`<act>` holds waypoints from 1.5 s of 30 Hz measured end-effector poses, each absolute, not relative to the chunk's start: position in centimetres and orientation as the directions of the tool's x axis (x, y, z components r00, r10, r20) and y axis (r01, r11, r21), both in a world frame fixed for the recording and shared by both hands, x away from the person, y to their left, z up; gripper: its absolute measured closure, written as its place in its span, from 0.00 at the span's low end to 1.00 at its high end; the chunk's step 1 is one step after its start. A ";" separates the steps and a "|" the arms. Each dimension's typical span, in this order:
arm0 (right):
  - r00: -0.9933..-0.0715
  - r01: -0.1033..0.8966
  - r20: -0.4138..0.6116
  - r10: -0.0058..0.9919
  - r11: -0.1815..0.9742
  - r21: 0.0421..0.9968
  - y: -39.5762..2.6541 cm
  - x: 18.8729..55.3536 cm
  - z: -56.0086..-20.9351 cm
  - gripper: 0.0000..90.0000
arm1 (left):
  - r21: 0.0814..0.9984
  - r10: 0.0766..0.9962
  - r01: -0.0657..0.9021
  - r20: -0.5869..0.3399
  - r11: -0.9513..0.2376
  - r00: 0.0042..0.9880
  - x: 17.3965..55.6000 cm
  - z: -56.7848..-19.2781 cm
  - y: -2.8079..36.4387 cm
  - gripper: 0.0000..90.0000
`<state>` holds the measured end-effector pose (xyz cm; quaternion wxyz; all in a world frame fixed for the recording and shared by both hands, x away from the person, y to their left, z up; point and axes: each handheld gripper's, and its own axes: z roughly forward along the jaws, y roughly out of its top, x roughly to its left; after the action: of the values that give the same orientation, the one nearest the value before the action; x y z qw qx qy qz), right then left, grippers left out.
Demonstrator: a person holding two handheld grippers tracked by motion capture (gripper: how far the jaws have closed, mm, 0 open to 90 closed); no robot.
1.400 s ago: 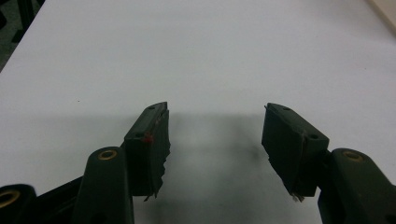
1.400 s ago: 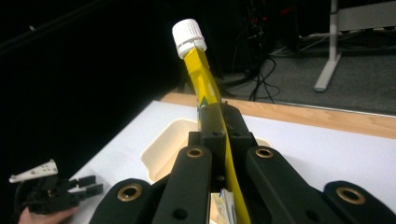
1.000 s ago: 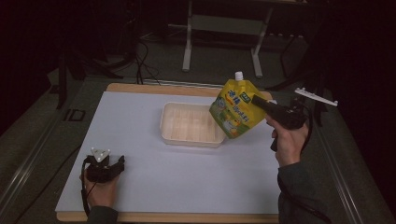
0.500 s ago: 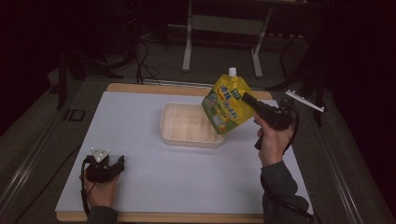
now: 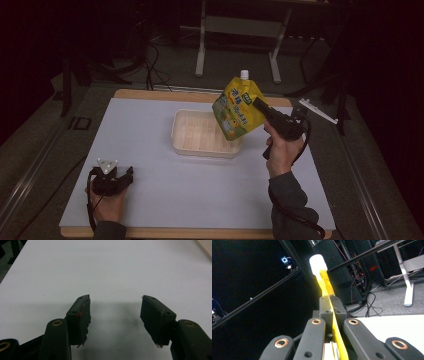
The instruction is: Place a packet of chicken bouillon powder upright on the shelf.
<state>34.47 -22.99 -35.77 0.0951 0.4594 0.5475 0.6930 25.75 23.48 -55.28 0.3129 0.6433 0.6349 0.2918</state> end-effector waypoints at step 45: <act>-0.412 0.223 0.386 0.825 -0.320 0.921 -21.4 34.0 -40.5 1.00 | 0.775 1.000 0.631 -0.019 0.002 0.020 25.7 -55.3 23.5 0.45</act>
<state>33.97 -21.37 -40.48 0.2325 0.4897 0.5349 0.6481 25.71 23.46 -55.28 0.3126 0.6420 0.6351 0.2944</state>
